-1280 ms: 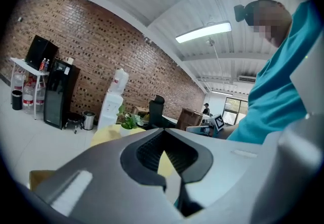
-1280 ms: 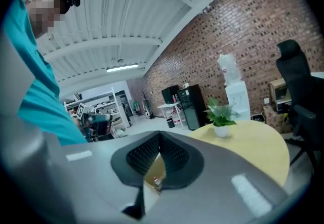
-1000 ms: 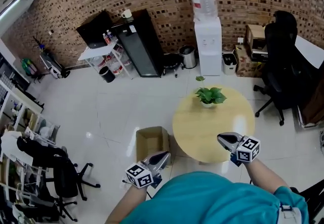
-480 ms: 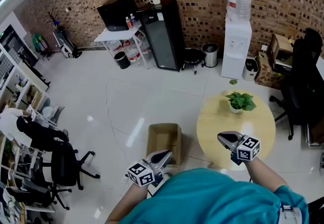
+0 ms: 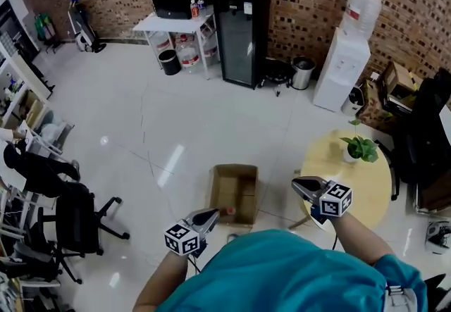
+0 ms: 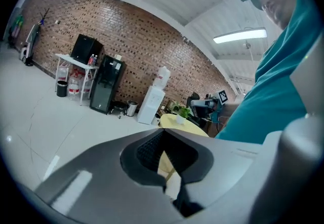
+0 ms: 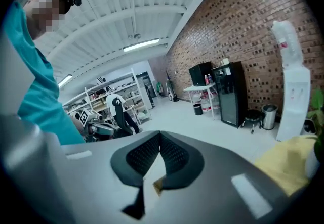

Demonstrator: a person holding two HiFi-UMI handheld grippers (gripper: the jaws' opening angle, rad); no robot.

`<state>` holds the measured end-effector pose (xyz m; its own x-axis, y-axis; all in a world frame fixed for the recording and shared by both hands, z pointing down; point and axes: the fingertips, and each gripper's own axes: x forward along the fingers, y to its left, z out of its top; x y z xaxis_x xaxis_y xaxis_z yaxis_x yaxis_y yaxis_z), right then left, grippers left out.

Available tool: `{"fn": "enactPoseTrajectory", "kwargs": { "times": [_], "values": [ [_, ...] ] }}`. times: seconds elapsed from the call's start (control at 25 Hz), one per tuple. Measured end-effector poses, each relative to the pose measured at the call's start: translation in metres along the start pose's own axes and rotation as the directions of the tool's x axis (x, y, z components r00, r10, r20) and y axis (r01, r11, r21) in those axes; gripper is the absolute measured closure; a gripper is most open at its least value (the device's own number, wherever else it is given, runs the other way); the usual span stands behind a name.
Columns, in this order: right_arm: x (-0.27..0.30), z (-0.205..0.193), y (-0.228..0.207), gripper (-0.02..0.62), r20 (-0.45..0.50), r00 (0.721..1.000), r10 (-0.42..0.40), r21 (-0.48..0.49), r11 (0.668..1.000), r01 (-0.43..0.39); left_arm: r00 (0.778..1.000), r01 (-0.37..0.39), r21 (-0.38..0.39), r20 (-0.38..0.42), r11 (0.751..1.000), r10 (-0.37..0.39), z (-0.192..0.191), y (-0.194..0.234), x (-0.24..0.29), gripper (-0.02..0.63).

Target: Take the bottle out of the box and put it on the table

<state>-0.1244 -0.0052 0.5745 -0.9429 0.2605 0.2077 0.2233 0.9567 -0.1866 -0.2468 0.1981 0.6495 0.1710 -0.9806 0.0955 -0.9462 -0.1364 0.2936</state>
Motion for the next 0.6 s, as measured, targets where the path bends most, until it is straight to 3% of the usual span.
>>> {"fn": "enactPoseTrajectory", "kwargs": {
  "times": [0.12, 0.28, 0.36, 0.44, 0.52, 0.6],
  "values": [
    [0.042, 0.008, -0.034, 0.592, -0.032, 0.999, 0.032, -0.003, 0.999, -0.032, 0.999, -0.035, -0.057, -0.027, 0.998, 0.034, -0.001, 0.048, 0.027, 0.606],
    [0.078, -0.005, -0.088, 0.591, -0.063, 0.992, 0.108, -0.032, 0.993, -0.11, 0.986, -0.108, -0.056, -0.133, 0.993, 0.099, -0.022, 0.083, 0.083, 0.606],
    [0.089, -0.01, -0.133, 0.589, -0.071, 0.982, 0.174, -0.033, 0.984, -0.177, 0.962, -0.162, -0.038, -0.227, 0.986, 0.149, -0.028, 0.096, 0.13, 0.606],
    [0.088, -0.016, -0.198, 0.584, -0.086, 0.964, 0.25, -0.028, 0.967, -0.253, 0.924, -0.221, -0.022, -0.325, 0.975, 0.202, -0.032, 0.103, 0.199, 0.605],
    [0.087, -0.024, -0.271, 0.578, -0.106, 0.943, 0.315, -0.023, 0.948, -0.319, 0.889, -0.276, -0.036, -0.39, 0.96, 0.241, -0.036, 0.114, 0.274, 0.58],
    [0.103, -0.043, -0.316, 0.566, -0.136, 0.925, 0.355, -0.017, 0.932, -0.361, 0.859, -0.326, -0.059, -0.435, 0.944, 0.27, -0.051, 0.134, 0.318, 0.554]
  ]
}}
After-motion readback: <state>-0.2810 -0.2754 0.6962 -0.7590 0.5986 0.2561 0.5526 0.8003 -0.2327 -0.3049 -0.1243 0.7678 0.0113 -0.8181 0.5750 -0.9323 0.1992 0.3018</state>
